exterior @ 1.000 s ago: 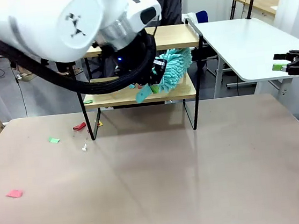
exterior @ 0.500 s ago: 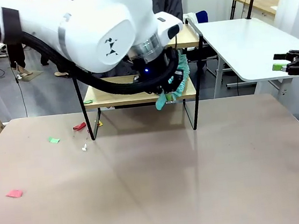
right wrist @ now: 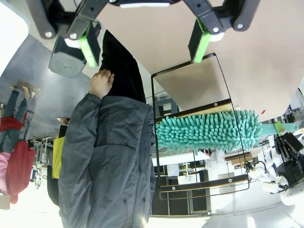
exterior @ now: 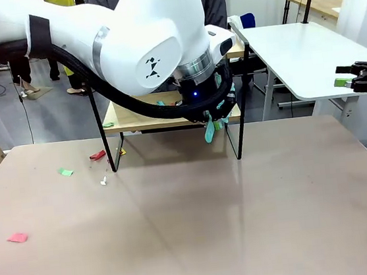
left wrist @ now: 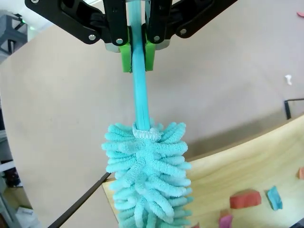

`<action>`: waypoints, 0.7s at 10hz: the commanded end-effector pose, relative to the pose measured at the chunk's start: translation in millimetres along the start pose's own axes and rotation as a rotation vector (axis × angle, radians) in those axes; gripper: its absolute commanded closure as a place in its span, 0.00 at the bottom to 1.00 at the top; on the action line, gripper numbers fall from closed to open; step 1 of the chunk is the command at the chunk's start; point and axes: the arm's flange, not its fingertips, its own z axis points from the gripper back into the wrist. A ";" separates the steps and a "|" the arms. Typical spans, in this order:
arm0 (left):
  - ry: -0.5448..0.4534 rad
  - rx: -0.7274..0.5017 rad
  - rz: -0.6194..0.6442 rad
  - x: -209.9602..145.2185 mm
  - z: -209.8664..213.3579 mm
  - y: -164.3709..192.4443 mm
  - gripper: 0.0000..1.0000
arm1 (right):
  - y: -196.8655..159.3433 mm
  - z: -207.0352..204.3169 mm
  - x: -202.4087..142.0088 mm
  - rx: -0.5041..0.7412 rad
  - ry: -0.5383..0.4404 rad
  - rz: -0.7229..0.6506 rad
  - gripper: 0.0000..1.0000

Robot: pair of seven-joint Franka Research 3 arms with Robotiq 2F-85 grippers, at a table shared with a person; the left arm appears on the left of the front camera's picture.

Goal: Clean the shelf.
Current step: Clean the specific section of the Shelf indicated by the human with the Duster.

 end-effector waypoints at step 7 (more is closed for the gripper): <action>0.137 0.287 0.135 -18.8 37.2 127.5 0.87 | 0.5 -1.8 6.1 -0.010 0.004 -0.012 0.00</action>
